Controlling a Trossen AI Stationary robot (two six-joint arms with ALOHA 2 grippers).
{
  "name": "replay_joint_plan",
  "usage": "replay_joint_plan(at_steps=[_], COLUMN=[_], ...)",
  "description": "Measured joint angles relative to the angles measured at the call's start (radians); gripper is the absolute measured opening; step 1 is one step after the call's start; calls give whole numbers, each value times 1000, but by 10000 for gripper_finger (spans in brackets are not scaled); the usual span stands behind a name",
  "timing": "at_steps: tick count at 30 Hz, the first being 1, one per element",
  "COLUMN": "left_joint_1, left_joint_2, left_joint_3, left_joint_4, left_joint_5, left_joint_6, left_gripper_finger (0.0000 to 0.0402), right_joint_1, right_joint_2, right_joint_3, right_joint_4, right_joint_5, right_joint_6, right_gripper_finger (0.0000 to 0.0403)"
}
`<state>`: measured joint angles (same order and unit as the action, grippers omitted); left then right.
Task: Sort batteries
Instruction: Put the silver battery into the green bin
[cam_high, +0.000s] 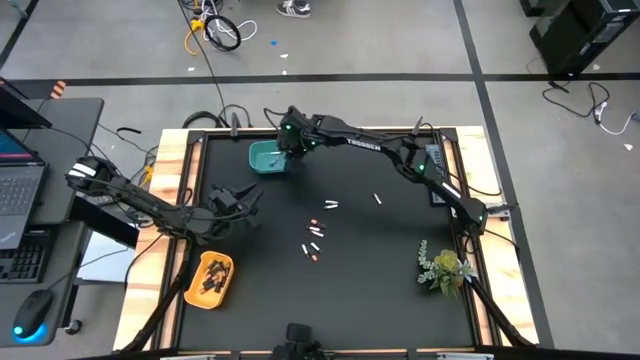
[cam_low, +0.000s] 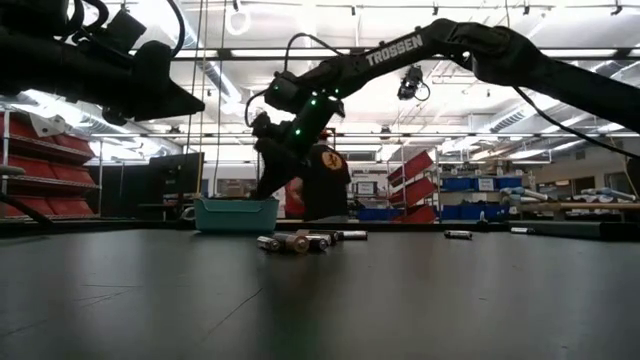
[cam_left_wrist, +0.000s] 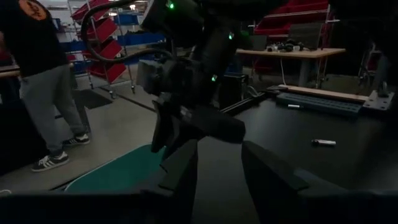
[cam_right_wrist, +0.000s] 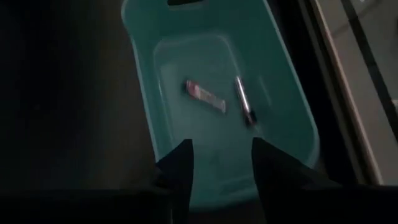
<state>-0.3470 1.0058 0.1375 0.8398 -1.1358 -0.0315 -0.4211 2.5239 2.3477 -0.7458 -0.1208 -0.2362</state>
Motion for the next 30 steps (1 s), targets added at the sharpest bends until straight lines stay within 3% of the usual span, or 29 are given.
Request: replay_joint_plan(at_steps=[8,14,23,27,30], left_joint_1=[0,0,-1,-2,-1], left_joint_2=[0,0,0,1,3], left_joint_3=[0,0,0,1,1], left_joint_4=[0,-1,-13,-73,-145], left_joint_5=[103,191,359,382,359], left_joint_6=[-58,-86,-222,-288,-326], left_gripper_finger=[140,140,140,140,140], right_joint_1=[91,271,491,592,652], right_joint_2=[-220,-390,-629,-675,-654], right_joint_3=[0,-225,-920,-1113,-1190], right_joint_4=[-218,-178,463,758,828], right_joint_5=[81,211,271,361,418], right_joint_6=[-33,-10,231,277,311], right_gripper_finger=[134,126,125,125,125])
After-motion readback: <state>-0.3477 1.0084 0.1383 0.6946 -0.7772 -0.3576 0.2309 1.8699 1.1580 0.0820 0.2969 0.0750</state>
